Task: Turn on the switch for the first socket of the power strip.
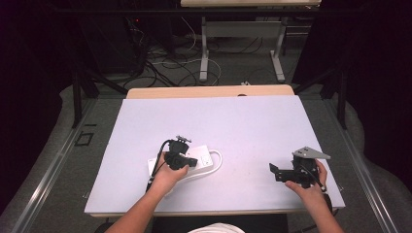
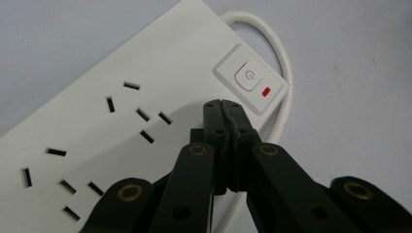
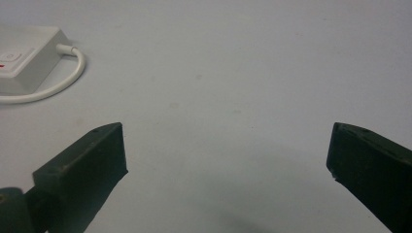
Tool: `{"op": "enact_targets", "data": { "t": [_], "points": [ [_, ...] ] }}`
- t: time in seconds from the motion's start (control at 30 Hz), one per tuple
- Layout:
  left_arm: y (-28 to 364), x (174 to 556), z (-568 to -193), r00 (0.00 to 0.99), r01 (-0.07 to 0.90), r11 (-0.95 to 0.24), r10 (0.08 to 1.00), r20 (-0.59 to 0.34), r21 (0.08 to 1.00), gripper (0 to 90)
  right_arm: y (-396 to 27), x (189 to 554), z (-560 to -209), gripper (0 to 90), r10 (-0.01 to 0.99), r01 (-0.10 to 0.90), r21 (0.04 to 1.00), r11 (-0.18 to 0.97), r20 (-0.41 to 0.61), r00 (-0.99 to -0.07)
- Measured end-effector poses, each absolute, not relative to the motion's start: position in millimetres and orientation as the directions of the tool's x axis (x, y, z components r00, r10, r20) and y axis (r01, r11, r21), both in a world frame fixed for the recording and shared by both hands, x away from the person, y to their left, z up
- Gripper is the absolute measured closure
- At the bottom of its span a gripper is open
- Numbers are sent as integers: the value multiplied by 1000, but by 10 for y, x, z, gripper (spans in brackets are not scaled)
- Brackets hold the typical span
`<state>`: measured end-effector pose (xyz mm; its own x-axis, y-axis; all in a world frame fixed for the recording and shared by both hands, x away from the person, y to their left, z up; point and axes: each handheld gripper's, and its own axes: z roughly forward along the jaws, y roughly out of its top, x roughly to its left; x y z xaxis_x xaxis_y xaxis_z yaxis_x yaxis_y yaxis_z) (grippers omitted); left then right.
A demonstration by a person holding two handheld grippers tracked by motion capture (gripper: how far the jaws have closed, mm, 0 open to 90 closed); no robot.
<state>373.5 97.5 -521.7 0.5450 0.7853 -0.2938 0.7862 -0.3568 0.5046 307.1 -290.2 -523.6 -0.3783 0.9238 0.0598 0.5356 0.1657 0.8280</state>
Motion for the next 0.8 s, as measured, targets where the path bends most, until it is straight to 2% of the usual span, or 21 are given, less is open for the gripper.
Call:
{"op": "enact_targets", "data": {
  "t": [0.5, 0.8],
  "points": [
    [990, 3708, -5229, 581, 755, -382, 767, -272, 534, 897, -2909, 3080, -5240, 2, 924, 536, 826, 175, 51, -379],
    [984, 3695, -5220, 623, 714, -423, 748, -229, 559, 820, -2904, 3108, -5261, 2, 924, 538, 827, 164, 62, -378]
  ]
}}
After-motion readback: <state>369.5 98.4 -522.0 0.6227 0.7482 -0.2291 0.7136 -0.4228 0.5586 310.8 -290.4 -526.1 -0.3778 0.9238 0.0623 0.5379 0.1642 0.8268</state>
